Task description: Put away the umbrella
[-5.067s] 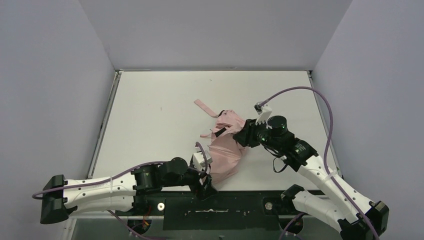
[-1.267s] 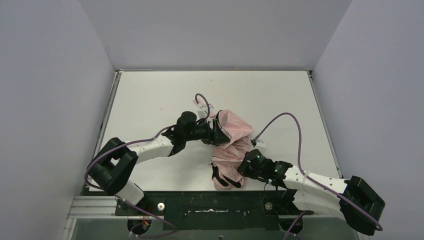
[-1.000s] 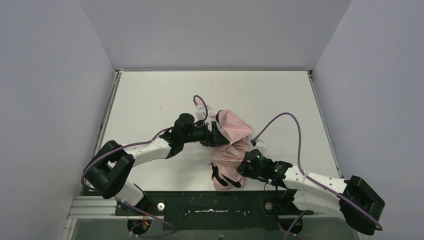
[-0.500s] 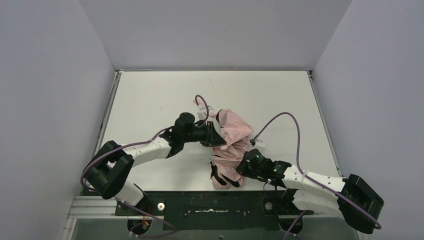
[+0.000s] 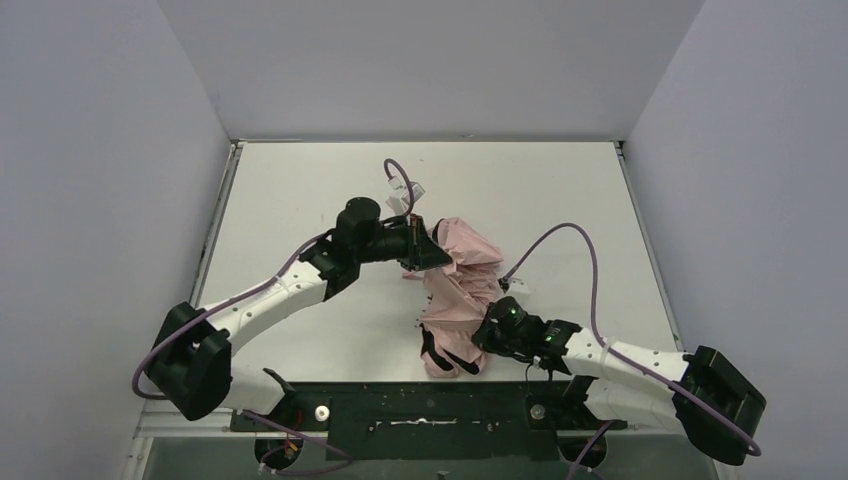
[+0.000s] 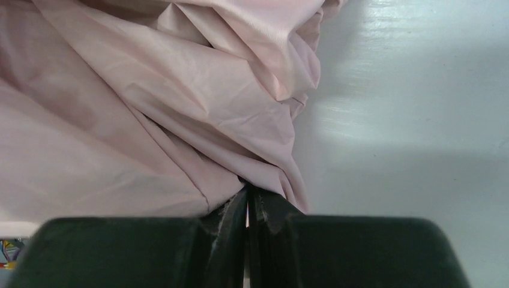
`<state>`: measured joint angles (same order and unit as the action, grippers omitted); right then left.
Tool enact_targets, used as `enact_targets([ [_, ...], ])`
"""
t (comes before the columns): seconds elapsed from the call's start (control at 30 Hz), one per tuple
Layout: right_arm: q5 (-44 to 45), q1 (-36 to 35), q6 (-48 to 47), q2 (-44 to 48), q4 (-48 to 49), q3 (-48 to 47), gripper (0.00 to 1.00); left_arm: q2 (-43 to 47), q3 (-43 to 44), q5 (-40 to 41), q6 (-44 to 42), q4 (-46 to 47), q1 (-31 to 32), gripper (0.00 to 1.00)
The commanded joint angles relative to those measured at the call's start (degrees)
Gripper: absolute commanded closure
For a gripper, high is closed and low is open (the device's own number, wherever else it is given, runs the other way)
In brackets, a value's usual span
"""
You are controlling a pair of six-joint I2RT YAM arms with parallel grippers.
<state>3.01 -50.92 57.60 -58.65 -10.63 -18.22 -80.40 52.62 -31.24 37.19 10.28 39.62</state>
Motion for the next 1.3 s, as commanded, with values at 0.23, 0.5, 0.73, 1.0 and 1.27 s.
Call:
enact_targets([
  [0.23,2.11,1.51,-0.74,-6.08,3.53,-5.84,0.97,14.88,0.77,5.07,-4.39,-12.22,8.74,1.00],
  [0.5,2.38,1.62,-0.49,-3.16,3.71,-7.37,0.88,21.71,-11.07,20.63,-0.10,-8.51,21.03,1.00],
  [0.73,5.51,1.56,-1.52,8.67,-11.14,-9.23,0.85,18.32,-22.52,30.55,3.82,4.33,29.71,1.00],
  [1.0,8.74,1.46,-6.30,19.36,-24.39,-16.82,0.93,8.34,-29.40,35.91,6.87,16.72,35.37,1.00],
  [1.27,-6.20,0.76,-7.77,12.16,-9.95,-19.56,0.97,4.92,-30.04,38.21,7.20,17.76,37.11,1.00],
])
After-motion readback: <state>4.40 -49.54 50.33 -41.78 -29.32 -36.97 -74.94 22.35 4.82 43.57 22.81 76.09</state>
